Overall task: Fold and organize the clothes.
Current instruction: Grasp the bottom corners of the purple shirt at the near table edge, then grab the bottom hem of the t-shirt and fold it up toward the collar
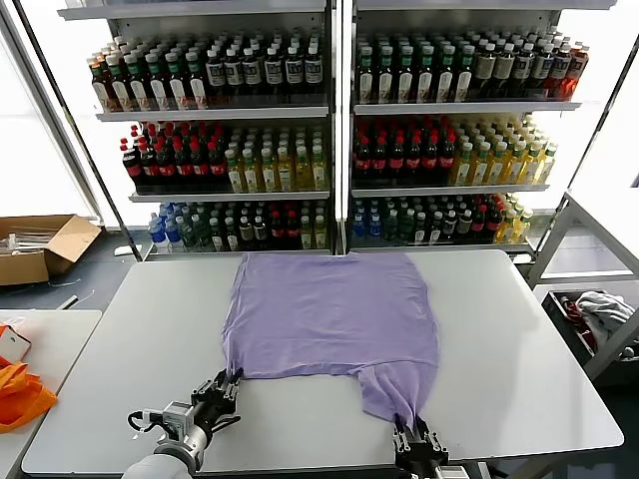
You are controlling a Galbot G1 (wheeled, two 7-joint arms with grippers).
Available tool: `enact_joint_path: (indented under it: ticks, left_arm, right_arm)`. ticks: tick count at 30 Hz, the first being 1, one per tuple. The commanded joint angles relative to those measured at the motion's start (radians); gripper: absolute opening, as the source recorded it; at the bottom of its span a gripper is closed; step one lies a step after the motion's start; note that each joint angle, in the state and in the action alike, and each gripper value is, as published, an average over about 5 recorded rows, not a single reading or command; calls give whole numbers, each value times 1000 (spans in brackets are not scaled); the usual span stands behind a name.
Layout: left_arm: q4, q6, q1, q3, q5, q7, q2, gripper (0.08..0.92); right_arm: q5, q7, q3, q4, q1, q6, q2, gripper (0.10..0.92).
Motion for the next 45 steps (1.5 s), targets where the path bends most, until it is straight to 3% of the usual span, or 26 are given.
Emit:
enact_joint_path:
  ticks: [1, 7, 22, 32, 45]
  left_arm:
    - [-5, -3, 3, 7, -4, 0, -1, 182]
    - [-24, -19, 4, -1, 5, -2, -10, 83]
    - [-60, -138, -79, -24, 51, 1, -48, 82]
    - [76, -169, -262, 14, -11, -10, -32, 82]
    - [371, -174, -466, 122, -18, -11, -49, 82]
  right_arm:
    - [2, -2, 6, 23, -6, 14, 1, 196]
    - [-13, -31, 41, 59, 4, 22, 4, 116]
    - [-43, -49, 131, 80, 177, 40, 79, 116]
    - [51, 14, 171, -36, 429, 25, 41, 116]
    - [176, -4, 68, -369, 708, -8, -92, 116]
